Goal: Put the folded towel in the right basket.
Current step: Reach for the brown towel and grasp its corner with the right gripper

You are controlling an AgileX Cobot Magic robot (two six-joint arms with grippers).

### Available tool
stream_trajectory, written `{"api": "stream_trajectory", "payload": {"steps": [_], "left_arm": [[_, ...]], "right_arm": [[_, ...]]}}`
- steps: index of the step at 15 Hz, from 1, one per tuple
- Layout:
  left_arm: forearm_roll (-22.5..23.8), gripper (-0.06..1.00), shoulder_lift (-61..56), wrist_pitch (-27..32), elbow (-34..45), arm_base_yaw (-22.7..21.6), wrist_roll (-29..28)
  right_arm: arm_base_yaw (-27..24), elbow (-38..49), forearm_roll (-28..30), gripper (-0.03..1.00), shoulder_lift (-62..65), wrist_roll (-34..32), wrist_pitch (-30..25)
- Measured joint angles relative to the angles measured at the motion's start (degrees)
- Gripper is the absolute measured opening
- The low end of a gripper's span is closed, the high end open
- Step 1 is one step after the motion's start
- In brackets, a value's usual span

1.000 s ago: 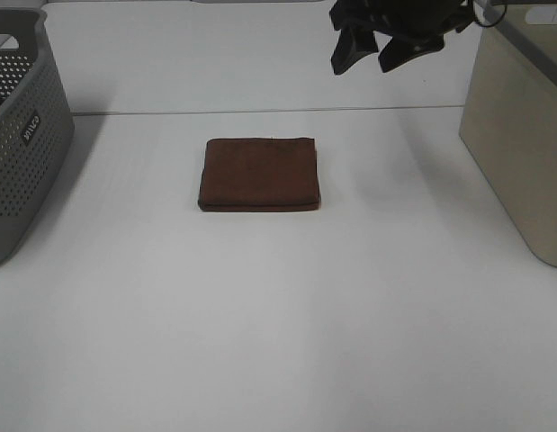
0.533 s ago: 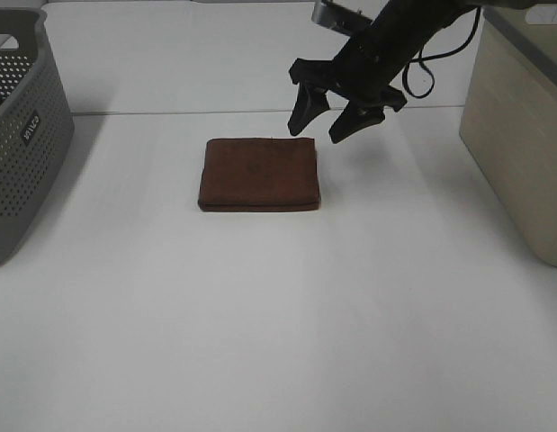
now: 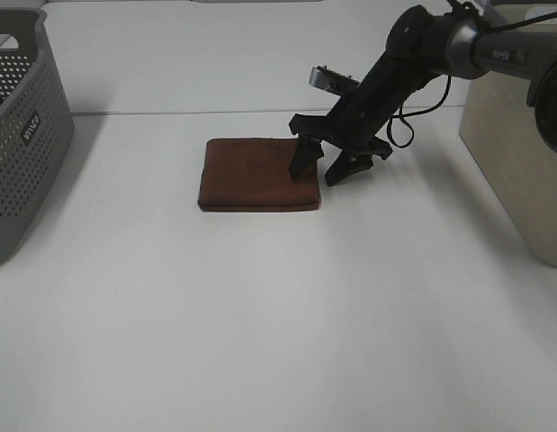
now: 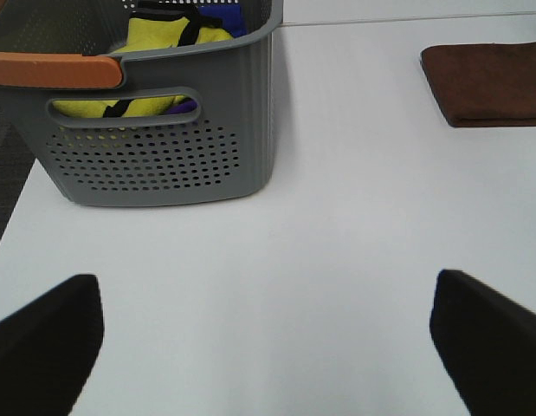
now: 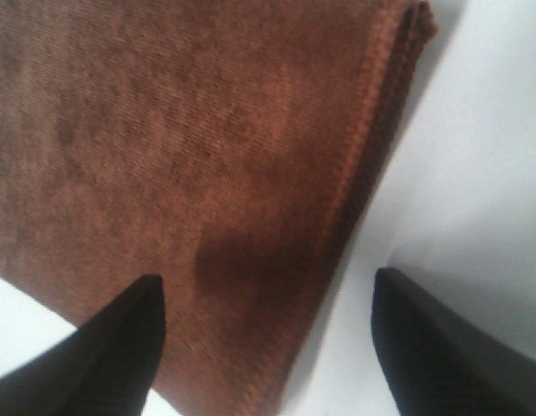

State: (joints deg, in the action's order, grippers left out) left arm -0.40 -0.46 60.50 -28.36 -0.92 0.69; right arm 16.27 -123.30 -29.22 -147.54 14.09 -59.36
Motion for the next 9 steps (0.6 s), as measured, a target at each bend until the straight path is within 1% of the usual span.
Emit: {"api": "stream_trajectory", "payload": {"steps": [5, 7, 8, 9], "left_arm": [[0.00, 0.97, 0.00, 0.00, 0.00, 0.00, 0.00], [0.00, 0.97, 0.00, 0.00, 0.00, 0.00, 0.00], [0.00, 0.97, 0.00, 0.00, 0.00, 0.00, 0.00], [0.00, 0.97, 0.00, 0.00, 0.00, 0.00, 0.00]], "right_arm": [[-1.89, -0.46, -2.23, 0.66, -0.80, 0.00, 0.57], [-2.12, -0.63, -6.30, 0.66, -1.66, 1.66, 0.69], [-1.95, -0.63, -8.82, 0.64, -2.12, 2.41, 0.69], [-1.66, -0.63, -10.03, 0.61, -2.41, 3.27, 0.69]]}}
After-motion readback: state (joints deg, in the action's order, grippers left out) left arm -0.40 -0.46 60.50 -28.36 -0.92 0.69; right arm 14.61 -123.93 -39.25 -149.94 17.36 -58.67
